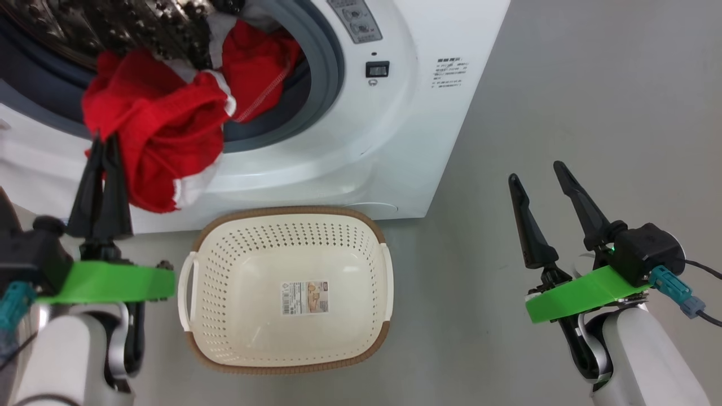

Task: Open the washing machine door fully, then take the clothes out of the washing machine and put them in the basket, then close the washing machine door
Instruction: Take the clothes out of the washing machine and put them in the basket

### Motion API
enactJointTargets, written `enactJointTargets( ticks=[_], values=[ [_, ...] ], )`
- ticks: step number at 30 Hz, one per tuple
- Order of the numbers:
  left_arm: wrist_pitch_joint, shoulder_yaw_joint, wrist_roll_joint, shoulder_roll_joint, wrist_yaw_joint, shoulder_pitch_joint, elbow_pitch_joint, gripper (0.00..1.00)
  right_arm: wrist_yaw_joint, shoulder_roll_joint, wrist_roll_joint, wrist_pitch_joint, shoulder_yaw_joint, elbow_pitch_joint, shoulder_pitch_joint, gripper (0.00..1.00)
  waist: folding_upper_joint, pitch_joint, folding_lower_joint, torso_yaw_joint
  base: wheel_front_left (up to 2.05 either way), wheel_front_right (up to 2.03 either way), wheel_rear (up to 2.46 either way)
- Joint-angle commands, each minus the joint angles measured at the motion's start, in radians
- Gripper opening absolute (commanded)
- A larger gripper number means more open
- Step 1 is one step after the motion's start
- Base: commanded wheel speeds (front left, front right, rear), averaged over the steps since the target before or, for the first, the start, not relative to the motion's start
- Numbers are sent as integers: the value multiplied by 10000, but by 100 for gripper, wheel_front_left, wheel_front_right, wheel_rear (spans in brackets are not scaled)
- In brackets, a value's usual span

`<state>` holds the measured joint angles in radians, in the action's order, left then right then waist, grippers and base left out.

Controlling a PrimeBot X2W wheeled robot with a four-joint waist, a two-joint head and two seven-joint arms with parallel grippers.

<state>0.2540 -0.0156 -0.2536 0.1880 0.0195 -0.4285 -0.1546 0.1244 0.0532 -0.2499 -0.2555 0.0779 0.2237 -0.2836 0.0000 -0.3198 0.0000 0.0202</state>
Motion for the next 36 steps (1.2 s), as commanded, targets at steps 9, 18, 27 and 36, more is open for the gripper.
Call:
enactJointTargets(
  ticks=[9, 18, 27, 36],
  values=[
    [-96, 218, 223, 153, 311, 1040, 1861, 0, 63, -30, -173, -63, 173, -161, 219, 100, 0, 326, 0, 4, 0, 0, 0],
    [-578, -51, -82, -151, 383, 1922, 2691, 0, 63, -30, -259, -63, 193, -172, 301, 100, 0, 459, 0, -17, 0, 0, 0],
    [-581, -288, -1216, -738, -131, 1583, 914, 0, 63, -30, -162, -63, 173, -243, 192, 100, 0, 19, 0, 1, 0, 0, 0],
    [-191, -655, -1622, -1013, -759, 297, -2528, 0, 63, -30, -71, -63, 156, -342, -76, 100, 0, -716, 0, -91, 0, 0, 0]
  ],
)
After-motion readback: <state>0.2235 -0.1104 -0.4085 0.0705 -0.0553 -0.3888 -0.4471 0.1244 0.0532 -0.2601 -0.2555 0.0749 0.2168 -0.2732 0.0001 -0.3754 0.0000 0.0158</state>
